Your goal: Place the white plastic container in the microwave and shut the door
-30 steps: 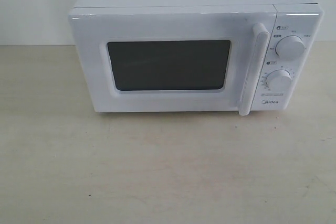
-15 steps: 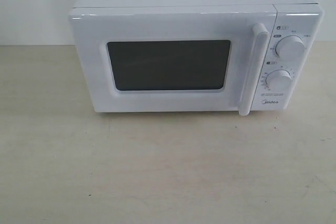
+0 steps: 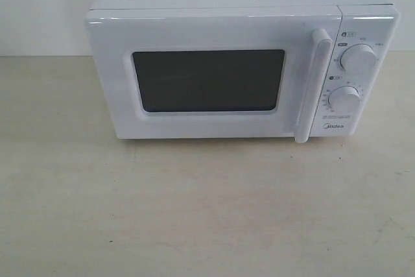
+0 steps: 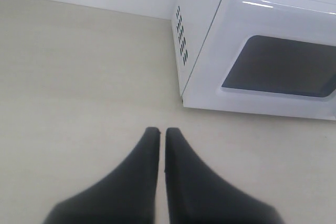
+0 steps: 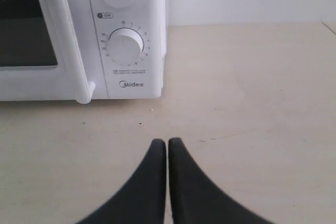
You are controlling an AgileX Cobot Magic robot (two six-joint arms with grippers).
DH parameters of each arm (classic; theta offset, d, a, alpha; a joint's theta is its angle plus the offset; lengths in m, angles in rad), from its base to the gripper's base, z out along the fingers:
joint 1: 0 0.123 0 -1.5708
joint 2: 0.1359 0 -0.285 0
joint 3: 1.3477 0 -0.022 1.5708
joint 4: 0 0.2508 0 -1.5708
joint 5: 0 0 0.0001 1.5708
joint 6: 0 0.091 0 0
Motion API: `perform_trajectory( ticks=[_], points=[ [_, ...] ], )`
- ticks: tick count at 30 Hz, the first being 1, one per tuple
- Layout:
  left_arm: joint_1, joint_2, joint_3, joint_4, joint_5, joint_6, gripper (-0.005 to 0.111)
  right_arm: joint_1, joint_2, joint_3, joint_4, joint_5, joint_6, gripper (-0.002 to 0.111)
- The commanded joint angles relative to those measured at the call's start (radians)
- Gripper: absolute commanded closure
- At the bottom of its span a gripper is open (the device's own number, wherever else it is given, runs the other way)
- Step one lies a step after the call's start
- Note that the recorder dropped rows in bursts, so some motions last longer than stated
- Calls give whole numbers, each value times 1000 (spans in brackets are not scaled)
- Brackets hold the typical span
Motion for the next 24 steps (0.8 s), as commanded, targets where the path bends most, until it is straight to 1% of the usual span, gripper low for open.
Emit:
perform_trajectory(
  ticks=[1, 24],
  points=[
    [2, -8, 5, 4, -9, -7, 102, -26, -6, -1, -4, -3, -6, 108],
    [2, -8, 5, 4, -9, -7, 102, -26, -6, -1, 7, 1, 0, 108]
  ],
)
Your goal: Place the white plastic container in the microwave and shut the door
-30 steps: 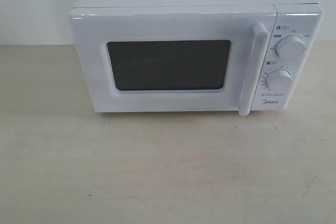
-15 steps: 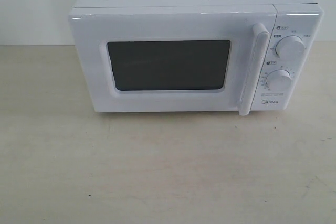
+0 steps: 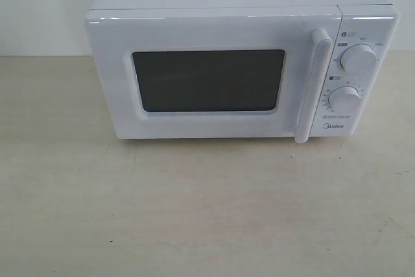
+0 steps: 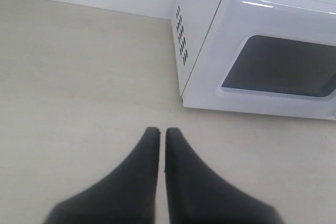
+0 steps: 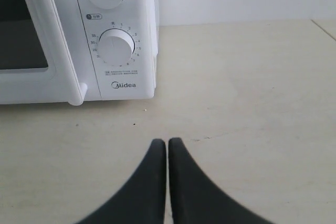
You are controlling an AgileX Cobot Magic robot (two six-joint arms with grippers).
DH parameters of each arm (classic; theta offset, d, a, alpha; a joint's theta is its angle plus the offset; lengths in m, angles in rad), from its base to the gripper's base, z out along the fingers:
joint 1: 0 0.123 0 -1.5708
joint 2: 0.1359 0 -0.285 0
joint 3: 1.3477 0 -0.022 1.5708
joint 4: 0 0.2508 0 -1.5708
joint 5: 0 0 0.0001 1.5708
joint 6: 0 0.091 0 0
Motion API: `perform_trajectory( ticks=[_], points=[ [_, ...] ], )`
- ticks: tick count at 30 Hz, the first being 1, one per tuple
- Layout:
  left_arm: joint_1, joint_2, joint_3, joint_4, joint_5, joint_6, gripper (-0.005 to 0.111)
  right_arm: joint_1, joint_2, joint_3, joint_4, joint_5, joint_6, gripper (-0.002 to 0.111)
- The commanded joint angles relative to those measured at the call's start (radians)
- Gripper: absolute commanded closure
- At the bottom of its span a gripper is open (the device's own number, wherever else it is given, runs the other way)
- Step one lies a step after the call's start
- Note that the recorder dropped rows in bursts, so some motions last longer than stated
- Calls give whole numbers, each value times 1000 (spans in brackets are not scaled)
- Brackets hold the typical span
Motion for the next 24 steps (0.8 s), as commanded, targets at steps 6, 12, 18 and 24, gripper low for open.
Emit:
perform_trajectory(
  ticks=[6, 12, 18, 24],
  points=[
    [2, -8, 5, 4, -9, -7, 102, -4, -6, -1, 3, 1, 0, 108],
    [2, -8, 5, 4, -9, -7, 102, -4, -6, -1, 3, 1, 0, 108],
    [2, -8, 5, 4, -9, -7, 102, -4, -6, -1, 3, 1, 0, 108],
    [2, -8, 5, 4, -9, -7, 102, -4, -6, -1, 3, 1, 0, 108]
  ],
)
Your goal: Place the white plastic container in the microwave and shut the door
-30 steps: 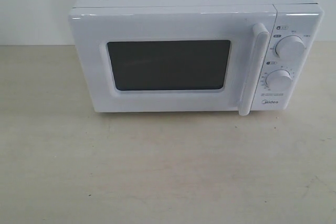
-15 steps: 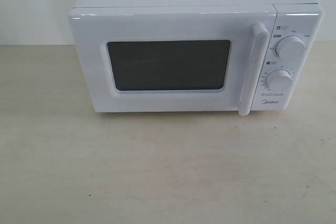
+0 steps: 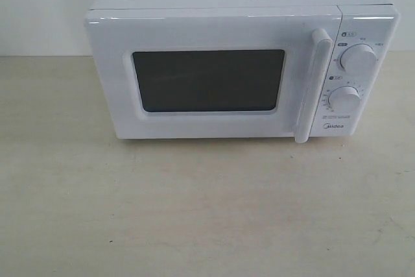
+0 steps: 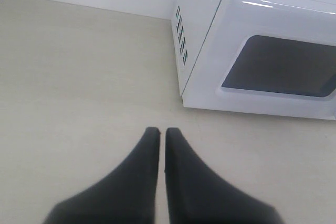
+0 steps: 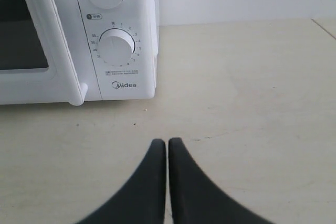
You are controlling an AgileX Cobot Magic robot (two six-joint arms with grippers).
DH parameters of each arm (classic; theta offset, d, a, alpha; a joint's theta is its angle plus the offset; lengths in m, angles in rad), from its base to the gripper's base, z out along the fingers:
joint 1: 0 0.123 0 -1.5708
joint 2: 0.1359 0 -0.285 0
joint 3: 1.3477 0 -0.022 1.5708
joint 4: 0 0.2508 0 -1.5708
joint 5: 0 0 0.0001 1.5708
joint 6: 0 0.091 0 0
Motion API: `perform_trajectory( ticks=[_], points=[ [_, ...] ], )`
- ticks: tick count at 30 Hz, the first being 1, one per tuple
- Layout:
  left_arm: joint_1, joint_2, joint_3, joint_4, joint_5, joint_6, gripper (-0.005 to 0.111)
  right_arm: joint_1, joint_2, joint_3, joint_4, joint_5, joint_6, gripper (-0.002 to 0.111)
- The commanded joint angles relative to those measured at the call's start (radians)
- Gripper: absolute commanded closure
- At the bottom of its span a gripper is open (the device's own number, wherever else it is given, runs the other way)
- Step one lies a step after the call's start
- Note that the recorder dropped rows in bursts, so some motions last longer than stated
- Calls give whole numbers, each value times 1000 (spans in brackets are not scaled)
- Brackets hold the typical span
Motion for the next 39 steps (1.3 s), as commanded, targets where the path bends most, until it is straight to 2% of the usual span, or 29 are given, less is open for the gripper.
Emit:
perform_trajectory(
  ticks=[1, 35, 39],
  points=[
    [2, -8, 5, 4, -9, -7, 102, -4, -6, -1, 1, -1, 0, 108],
    [2, -7, 5, 7, -11, 5, 102, -4, -6, -1, 1, -4, 2, 108],
    [2, -7, 31, 32, -139, 76, 102, -4, -6, -1, 1, -4, 2, 108]
  ],
)
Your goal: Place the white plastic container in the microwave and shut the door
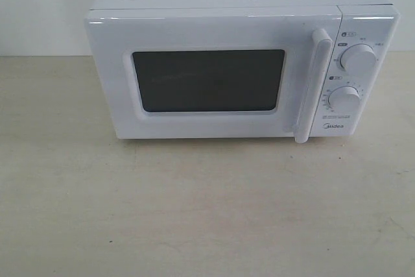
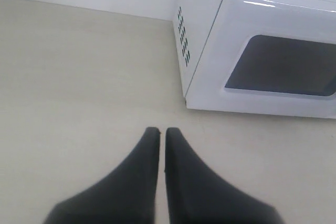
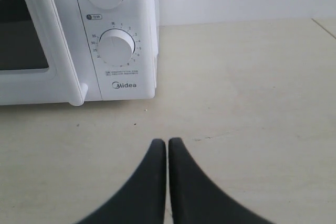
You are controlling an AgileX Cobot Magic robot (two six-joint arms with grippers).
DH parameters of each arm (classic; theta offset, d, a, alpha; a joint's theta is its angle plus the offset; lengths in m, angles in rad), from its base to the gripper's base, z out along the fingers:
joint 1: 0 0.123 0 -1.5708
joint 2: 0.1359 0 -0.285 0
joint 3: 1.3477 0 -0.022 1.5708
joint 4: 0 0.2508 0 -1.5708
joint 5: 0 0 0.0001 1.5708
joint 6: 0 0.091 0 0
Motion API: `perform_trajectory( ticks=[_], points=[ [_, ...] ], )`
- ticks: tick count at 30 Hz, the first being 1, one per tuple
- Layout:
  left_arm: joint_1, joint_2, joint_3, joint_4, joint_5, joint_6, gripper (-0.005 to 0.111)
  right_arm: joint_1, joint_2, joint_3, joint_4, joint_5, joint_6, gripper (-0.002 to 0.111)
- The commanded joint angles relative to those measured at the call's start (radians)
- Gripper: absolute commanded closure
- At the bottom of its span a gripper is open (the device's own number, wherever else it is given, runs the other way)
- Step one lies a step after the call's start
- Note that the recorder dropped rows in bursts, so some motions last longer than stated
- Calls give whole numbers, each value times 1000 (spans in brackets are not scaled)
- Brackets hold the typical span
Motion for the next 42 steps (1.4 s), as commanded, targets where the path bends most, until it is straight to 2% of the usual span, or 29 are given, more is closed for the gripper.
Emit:
perform_trajectory(
  ticks=[1, 5, 9, 11, 13, 16, 25, 29, 34, 42],
  points=[
    [2, -7, 55, 17, -198, 63, 102, -4, -6, -1, 1, -4, -2, 108],
    [3, -16, 192, 17, -498, 125, 102, -4, -6, -1, 1, -4, -2, 108],
    [13, -59, 406, 17, -766, 179, 102, -4, -6, -1, 1, -4, -2, 108],
    [15, -90, 498, 17, -868, 179, 102, -4, -6, -1, 1, -4, -2, 108],
    [16, -131, 578, 15, -910, 179, 102, -4, -6, -1, 1, -4, -2, 108],
    [26, -193, 630, 15, -908, 175, 102, -4, -6, -1, 1, -4, -2, 108],
    [36, -339, 630, 10, -666, 181, 102, -4, -6, -1, 1, -4, -2, 108],
    [36, -348, 630, 10, -586, 181, 102, -4, -6, -1, 1, -4, -2, 108],
    [36, -348, 630, 4, -522, 175, 102, -4, -6, -1, 1, -4, -2, 108],
    [36, -348, 630, 0, -519, 144, 102, -4, -6, -1, 1, -4, -2, 108]
  ],
)
